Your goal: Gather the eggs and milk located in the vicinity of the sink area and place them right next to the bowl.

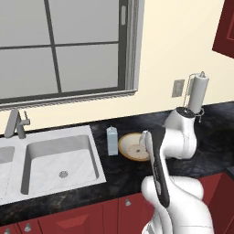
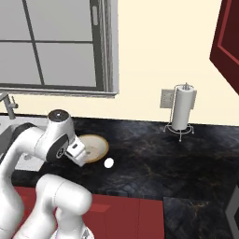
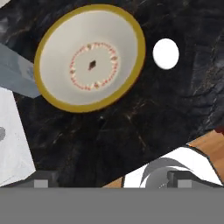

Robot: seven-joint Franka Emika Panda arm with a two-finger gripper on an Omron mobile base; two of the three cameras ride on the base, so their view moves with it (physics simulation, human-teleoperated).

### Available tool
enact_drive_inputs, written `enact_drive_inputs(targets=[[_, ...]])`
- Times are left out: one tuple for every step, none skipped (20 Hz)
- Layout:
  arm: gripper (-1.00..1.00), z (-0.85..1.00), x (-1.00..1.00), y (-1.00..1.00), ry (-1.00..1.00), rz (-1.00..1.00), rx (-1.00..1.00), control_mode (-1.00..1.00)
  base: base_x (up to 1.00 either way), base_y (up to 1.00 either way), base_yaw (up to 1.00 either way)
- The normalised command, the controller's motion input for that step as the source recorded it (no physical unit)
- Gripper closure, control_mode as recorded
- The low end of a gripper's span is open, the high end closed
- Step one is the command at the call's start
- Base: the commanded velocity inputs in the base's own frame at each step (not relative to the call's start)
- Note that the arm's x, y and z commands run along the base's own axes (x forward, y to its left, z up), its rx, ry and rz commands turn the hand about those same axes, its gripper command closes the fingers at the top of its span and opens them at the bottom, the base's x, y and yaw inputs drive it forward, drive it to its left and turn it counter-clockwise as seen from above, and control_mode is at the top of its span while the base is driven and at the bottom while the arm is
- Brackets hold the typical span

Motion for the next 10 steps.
enact_drive_inputs(targets=[[-1.0,0.94,-0.26,1.0,0.0,0.01,-0.35,-1.0,0.0,0.0,0.0],[-1.0,0.95,-0.24,1.0,0.0,0.05,-0.33,-1.0,0.0,0.0,0.0],[-1.0,0.94,-0.24,0.97,0.0,0.09,-0.29,-1.0,0.0,0.0,0.0],[-1.0,0.88,-0.19,0.9,0.0,0.15,-0.25,-1.0,0.0,0.0,0.0],[-1.0,0.71,-0.26,0.82,0.0,0.2,-0.2,-1.0,0.0,0.0,0.0],[-1.0,0.48,-0.31,0.73,0.0,0.21,-0.15,-1.0,0.0,0.0,0.0],[-1.0,0.0,-0.34,0.47,0.0,0.23,0.0,-1.0,0.0,0.0,0.0],[-1.0,-0.05,-0.35,0.18,0.0,0.26,0.0,-1.0,0.0,0.0,0.0],[-1.0,-0.19,-0.31,0.13,0.0,0.27,0.0,-1.0,0.0,0.0,0.0],[-1.0,-0.22,-0.26,0.04,-0.01,0.24,0.05,-1.0,0.0,0.0,0.0]])
